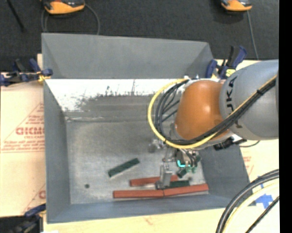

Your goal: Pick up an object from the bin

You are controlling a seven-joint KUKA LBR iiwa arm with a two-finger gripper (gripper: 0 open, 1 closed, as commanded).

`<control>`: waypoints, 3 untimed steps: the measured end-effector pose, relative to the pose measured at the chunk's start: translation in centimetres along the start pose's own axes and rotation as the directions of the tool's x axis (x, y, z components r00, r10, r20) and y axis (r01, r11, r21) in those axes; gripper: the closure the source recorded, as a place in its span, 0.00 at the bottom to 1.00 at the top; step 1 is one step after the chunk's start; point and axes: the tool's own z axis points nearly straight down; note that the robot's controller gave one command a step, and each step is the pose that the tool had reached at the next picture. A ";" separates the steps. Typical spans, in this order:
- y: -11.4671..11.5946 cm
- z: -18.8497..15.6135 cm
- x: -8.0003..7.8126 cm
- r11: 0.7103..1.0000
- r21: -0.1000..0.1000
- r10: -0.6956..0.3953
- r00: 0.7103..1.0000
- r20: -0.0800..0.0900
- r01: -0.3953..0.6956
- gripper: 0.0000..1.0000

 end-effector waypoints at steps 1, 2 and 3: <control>4.0 6.6 0.6 1.000 -0.001 -0.015 1.000 0.001 0.015 0.00; 3.9 6.1 0.2 1.000 -0.002 -0.011 1.000 0.014 0.011 1.00; 4.6 -7.0 0.7 1.000 -0.001 -0.025 1.000 0.016 0.025 1.00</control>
Offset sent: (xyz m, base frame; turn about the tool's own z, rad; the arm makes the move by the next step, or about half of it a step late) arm -0.0058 0.0384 -0.0635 -0.0103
